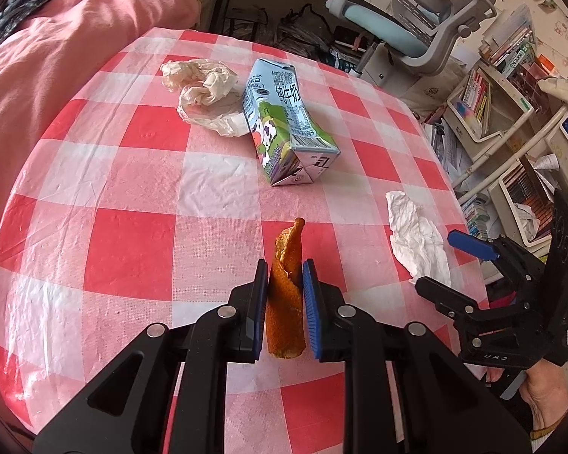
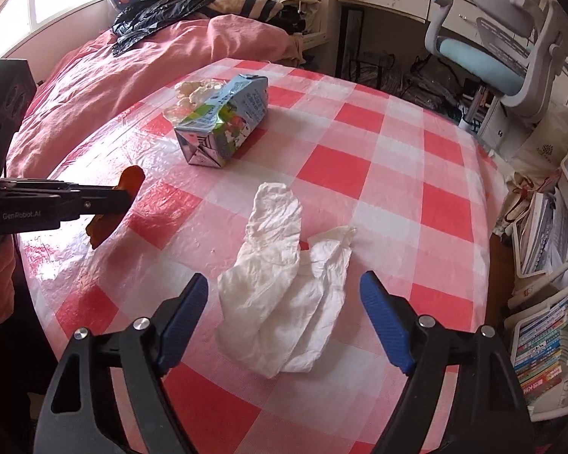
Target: Collect trash
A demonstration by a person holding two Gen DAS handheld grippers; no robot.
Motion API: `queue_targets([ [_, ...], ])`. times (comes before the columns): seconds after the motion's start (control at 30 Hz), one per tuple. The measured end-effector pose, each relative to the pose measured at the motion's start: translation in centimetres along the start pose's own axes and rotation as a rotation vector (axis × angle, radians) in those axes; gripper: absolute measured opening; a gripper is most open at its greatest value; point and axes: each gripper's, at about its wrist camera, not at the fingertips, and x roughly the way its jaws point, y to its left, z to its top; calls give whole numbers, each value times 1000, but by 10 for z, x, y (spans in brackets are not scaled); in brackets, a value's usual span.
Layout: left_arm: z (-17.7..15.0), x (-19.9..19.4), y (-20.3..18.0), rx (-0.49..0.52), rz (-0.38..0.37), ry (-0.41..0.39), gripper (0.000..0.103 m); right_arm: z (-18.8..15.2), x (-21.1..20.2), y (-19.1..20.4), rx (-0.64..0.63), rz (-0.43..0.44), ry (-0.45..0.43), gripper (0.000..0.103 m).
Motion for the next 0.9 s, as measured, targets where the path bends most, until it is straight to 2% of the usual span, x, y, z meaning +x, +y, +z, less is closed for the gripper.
queue_targets([
  [0.03, 0, 0, -1, 1, -1, 1, 18, -1, 4, 0, 0, 11, 23, 69],
  [0.07, 0, 1, -1, 3, -2, 1, 18, -3, 7, 1, 1, 20, 41, 59],
  [0.13, 0, 1, -2, 5, -3, 1, 18, -4, 6, 2, -7, 20, 38, 54],
  [0.2, 0, 1, -2, 6, -4, 1, 18, -4, 3, 0, 8, 26, 35, 33],
  [0.3, 0, 1, -3, 7, -4, 1, 18, -4, 0, 0, 9, 32, 28, 21],
  [0.43, 0, 0, -3, 0, -9, -3, 18, -4, -7, 3, 1, 36, 10, 19],
  [0.9, 1, 1, -6, 9, -19, -5, 18, -2, -13, -3, -1, 24, -12, 18],
])
